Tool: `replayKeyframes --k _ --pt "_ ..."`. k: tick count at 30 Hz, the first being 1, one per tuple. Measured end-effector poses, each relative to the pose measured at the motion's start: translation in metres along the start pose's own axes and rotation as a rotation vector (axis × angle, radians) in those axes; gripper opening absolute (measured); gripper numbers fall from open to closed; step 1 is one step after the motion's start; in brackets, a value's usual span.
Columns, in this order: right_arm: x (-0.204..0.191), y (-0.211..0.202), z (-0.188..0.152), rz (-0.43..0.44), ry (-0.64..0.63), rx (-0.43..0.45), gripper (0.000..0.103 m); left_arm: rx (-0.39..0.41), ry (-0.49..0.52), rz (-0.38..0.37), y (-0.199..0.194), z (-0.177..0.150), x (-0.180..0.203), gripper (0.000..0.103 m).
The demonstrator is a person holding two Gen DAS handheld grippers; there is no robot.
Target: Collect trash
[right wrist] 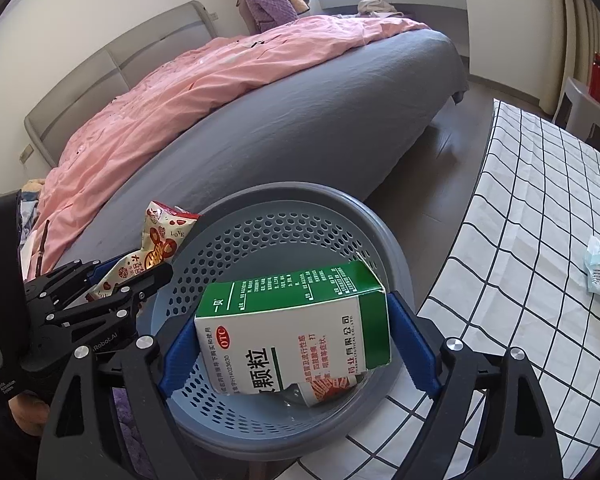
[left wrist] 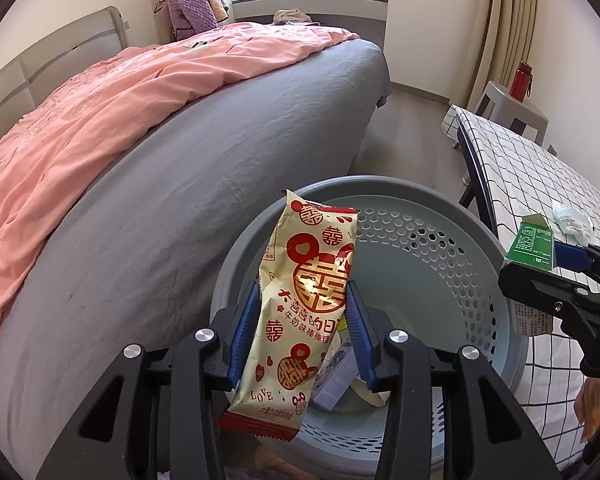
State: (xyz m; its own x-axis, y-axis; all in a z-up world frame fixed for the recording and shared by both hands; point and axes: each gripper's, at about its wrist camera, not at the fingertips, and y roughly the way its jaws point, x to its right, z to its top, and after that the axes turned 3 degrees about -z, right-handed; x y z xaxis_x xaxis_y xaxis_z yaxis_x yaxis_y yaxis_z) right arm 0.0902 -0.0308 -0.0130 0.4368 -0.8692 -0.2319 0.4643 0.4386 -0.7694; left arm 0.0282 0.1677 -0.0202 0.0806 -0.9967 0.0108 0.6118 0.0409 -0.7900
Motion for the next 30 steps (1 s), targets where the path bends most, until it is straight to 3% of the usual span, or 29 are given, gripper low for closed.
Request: replayKeyframes --k 2,3,4,30 --pt "0.002 -0.001 0.0 0.003 0.003 0.003 0.09 0.014 -0.005 0.011 -0.003 0.0 -0.001 0.054" --pt "0.002 -0.002 0.0 0.002 0.004 0.009 0.094 0.021 -0.009 0.018 -0.004 0.001 -0.001 0.064" --pt "0.002 -0.004 -0.001 0.0 0.005 0.016 0.095 0.029 -0.014 0.023 -0.005 0.001 -0.002 0.067" --pt "0.001 -0.011 -0.006 -0.071 0.004 0.036 0.096 0.048 -0.041 0.056 -0.008 0.001 -0.007 0.074"
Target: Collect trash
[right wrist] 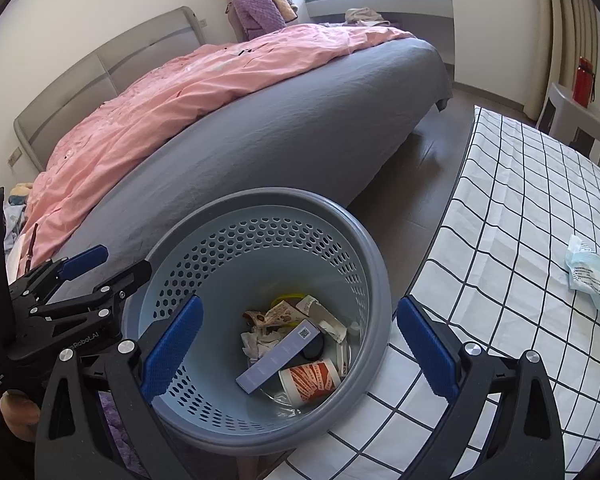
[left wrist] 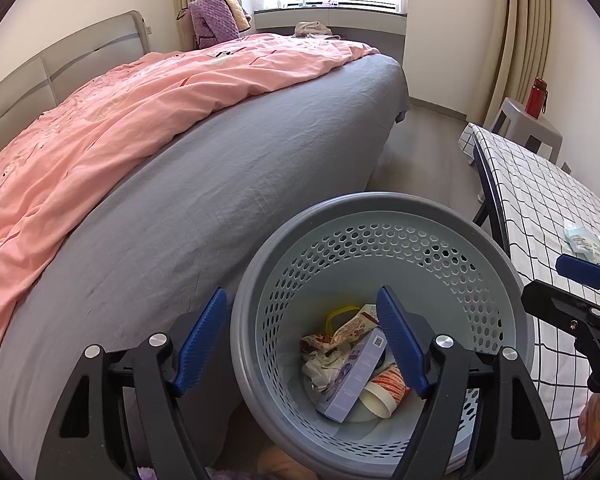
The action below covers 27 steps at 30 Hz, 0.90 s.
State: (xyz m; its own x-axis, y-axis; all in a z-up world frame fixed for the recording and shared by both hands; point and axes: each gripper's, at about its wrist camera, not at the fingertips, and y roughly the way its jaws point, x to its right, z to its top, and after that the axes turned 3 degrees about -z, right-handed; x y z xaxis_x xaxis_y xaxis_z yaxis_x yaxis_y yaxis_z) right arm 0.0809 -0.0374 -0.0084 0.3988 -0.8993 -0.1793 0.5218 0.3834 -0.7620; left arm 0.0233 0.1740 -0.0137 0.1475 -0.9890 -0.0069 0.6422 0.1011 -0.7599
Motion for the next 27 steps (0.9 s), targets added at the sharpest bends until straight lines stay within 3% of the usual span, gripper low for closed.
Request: replayKeyframes --k 14,19,27 --pt "-0.004 0.005 -0.011 -0.103 0.016 -0.006 0.096 0.008 -0.006 0.016 -0.001 0.001 0.001 0.075" --pt "-0.002 0.006 -0.015 -0.156 0.035 0.005 0.096 0.019 -0.007 0.032 -0.004 0.001 0.002 0.08" --pt "-0.001 0.001 -0.021 -0.175 0.065 0.021 0.096 0.019 0.011 0.051 -0.004 0.0 0.005 0.082"
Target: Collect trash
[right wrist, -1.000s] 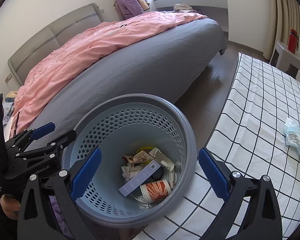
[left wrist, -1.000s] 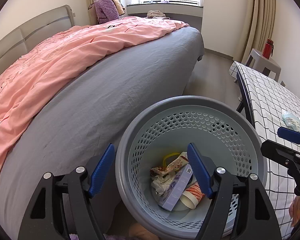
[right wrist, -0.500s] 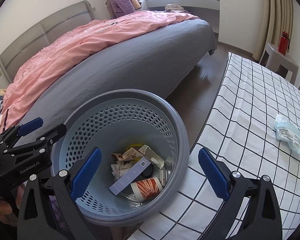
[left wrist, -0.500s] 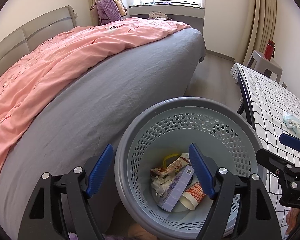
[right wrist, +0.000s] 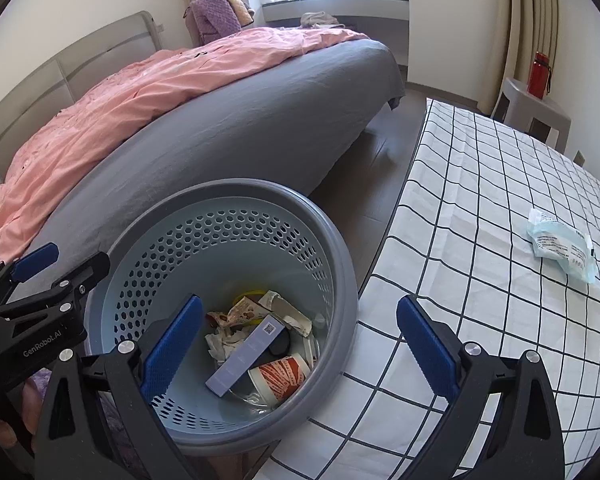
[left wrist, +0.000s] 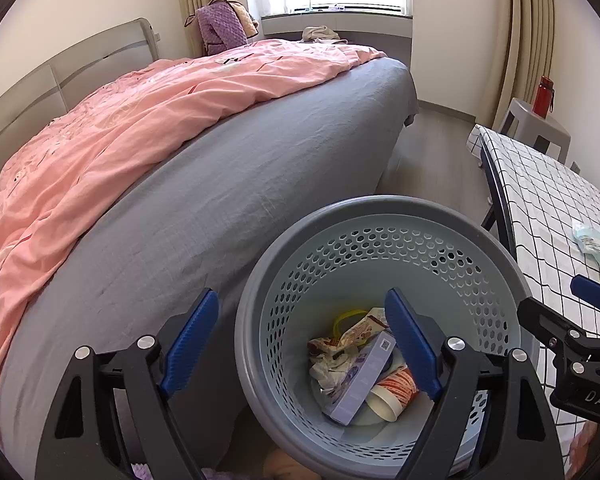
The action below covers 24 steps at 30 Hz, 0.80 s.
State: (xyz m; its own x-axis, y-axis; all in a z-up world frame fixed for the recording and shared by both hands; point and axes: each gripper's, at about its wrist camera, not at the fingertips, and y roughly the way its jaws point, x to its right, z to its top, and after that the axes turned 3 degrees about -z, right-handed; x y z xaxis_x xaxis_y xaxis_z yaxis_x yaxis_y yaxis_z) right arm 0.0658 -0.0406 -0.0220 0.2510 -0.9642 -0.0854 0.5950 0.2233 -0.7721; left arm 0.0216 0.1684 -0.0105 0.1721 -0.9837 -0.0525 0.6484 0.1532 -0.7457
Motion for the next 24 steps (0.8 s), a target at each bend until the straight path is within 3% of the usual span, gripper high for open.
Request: replayKeyframes --k 24 --pt "0.0018 -0.0059 -0.0026 -0.021 0.013 0.013 0.096 -0.001 0.009 0.029 0.0013 -0.0017 0.0009 0.086"
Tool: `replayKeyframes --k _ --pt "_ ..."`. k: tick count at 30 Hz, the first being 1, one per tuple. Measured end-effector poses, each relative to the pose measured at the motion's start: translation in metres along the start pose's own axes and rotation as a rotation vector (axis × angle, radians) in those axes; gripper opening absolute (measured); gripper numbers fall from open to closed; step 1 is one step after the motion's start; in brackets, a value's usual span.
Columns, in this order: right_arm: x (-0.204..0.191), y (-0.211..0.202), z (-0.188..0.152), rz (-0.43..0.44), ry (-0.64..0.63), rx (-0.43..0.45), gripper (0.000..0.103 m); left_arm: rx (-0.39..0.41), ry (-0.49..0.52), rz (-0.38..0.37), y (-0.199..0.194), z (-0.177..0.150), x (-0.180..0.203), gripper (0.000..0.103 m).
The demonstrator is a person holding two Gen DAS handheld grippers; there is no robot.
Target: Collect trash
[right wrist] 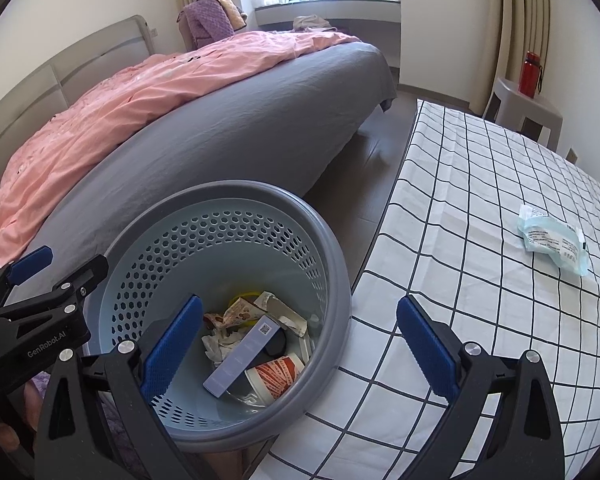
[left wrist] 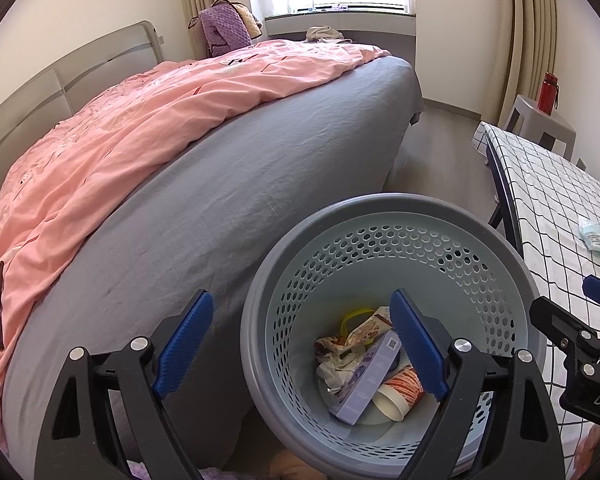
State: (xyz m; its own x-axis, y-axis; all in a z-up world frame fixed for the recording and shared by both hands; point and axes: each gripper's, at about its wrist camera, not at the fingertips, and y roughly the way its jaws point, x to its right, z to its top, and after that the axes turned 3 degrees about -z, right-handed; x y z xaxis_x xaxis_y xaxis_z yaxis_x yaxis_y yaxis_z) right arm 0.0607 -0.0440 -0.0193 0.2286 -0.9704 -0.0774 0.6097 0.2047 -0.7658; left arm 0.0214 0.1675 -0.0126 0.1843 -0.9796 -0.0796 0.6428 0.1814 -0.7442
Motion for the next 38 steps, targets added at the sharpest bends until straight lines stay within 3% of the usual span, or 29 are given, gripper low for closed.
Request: replayKeyframes --k 38 --pt "-0.0022 0.0013 0.0001 -0.005 -0.015 0.002 0.096 0.0 0.011 0.004 -0.0006 -0.0006 0.0015 0.086"
